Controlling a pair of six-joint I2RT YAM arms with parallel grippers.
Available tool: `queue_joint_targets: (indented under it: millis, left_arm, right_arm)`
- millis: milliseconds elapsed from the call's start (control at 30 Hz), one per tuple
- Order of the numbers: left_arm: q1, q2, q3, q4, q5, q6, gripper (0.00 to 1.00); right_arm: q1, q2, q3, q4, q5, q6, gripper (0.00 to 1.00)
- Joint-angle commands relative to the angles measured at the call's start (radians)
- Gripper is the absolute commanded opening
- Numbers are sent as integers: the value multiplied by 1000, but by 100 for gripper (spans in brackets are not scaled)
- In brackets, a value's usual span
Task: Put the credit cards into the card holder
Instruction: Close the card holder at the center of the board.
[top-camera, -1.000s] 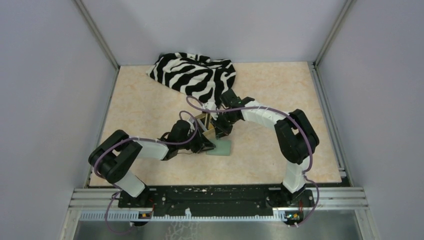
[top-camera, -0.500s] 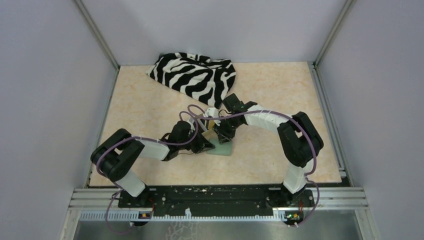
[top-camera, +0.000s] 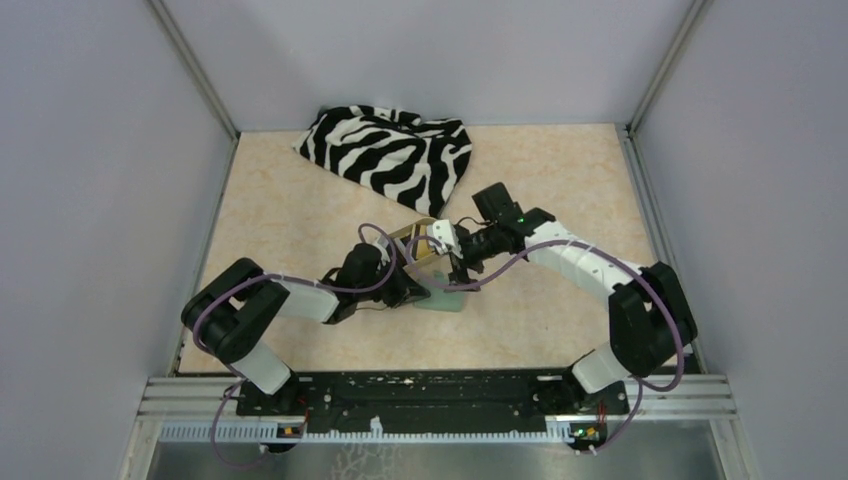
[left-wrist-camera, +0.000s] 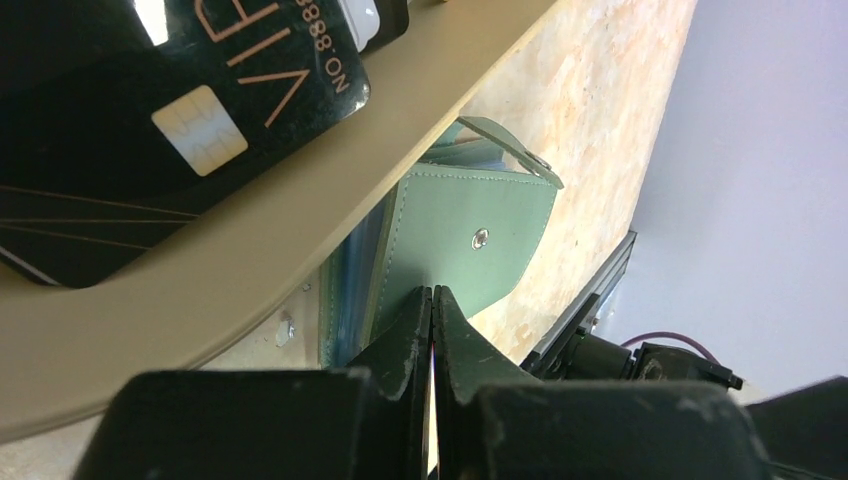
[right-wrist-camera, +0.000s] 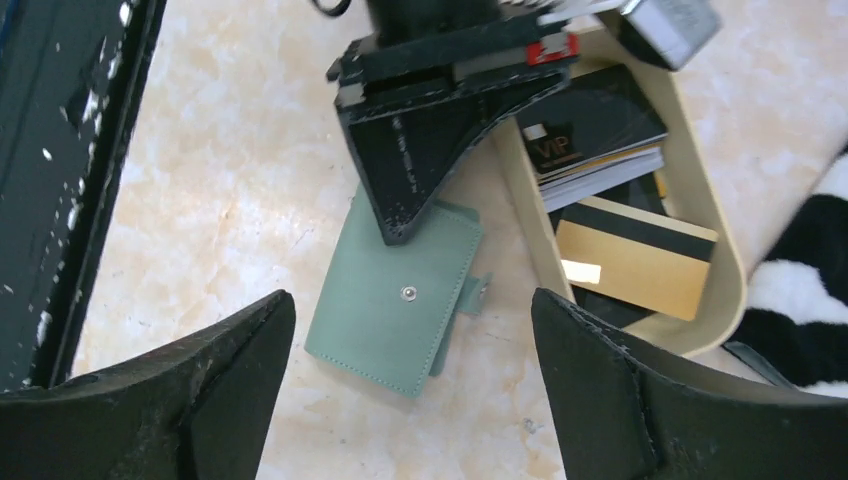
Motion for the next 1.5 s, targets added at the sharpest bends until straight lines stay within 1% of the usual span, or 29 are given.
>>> queue_joint_targets:
  millis: [0, 33, 133, 200, 333, 433, 700, 800, 967, 1033, 1200, 1467]
  left_arm:
    - [-5, 13, -33, -67, -66, 53, 5]
    - [-5, 11, -35, -67, -66, 53, 5]
    - [-5, 10, -37, -64, -66, 57, 5]
    - [-6, 9, -36, -64, -67, 60, 5]
    - [-5, 7, -36, -64, -68, 62, 5]
    - [-5, 4, -37, -59, -71, 63, 5]
    - [-5, 11, -35, -56, -67, 65, 5]
    - [-5, 12, -37, -53, -67, 65, 5]
    - [-5, 12, -37, -54, -67, 64, 6]
    - [-5, 12, -37, -55, -68, 65, 5]
    - [-5, 13, -33, -59, -69, 68, 5]
    - [-5, 12, -31, -60, -69, 68, 5]
  right_arm:
    - [5, 25, -46, 79, -50, -188, 86]
    - [5, 59, -18, 61, -32, -177, 82]
    - [6, 160, 65, 2, -27, -152, 62]
    - [6, 192, 90, 24, -13, -109, 55]
    - [7, 237, 120, 42, 6, -66, 52]
    - [6, 270, 143, 24, 3, -53, 46]
    - [6, 311, 162, 18, 31, -27, 37]
    - [5, 325, 174, 7, 34, -26, 30]
    - [6, 326, 180, 9, 41, -15, 23]
    - [7, 325, 180, 7, 42, -12, 22]
    - [6, 311, 177, -1, 45, -10, 24]
    - [6, 305, 182, -11, 56, -5, 22]
